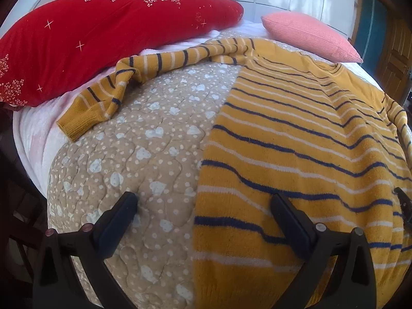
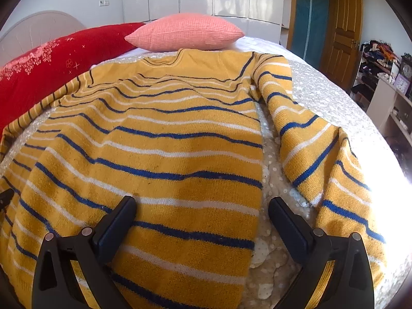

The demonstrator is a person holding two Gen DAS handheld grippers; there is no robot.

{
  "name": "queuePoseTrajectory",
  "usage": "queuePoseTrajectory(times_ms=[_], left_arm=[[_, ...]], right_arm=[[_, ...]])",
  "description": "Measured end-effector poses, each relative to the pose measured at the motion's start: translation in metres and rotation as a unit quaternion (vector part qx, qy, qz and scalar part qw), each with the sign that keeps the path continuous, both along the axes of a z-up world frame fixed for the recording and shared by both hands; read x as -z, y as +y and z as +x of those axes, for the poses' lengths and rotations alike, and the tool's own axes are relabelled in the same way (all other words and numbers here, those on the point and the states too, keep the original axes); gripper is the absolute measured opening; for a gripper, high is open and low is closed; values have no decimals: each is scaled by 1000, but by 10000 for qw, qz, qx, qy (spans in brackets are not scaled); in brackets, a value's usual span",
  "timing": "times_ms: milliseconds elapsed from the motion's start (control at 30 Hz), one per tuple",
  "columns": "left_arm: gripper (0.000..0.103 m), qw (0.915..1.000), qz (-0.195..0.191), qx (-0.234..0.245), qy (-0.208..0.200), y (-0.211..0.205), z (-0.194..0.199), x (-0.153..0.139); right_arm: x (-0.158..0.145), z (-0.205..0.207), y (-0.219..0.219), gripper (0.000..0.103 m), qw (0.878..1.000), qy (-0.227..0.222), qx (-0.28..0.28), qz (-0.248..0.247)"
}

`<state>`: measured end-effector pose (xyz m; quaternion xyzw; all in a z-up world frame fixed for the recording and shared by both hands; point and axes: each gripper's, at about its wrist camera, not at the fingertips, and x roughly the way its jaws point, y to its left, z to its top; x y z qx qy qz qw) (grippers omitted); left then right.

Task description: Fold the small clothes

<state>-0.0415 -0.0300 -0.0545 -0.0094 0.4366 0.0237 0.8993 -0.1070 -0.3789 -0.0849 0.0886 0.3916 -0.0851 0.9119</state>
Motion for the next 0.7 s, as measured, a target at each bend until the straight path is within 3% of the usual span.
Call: queuePoseTrajectory(times_ms=[700], left_arm=[[103, 9999, 55, -38, -140, 1, 4, 0]], right_arm=[[-1, 1, 1, 103, 10000, -39, -7, 25]])
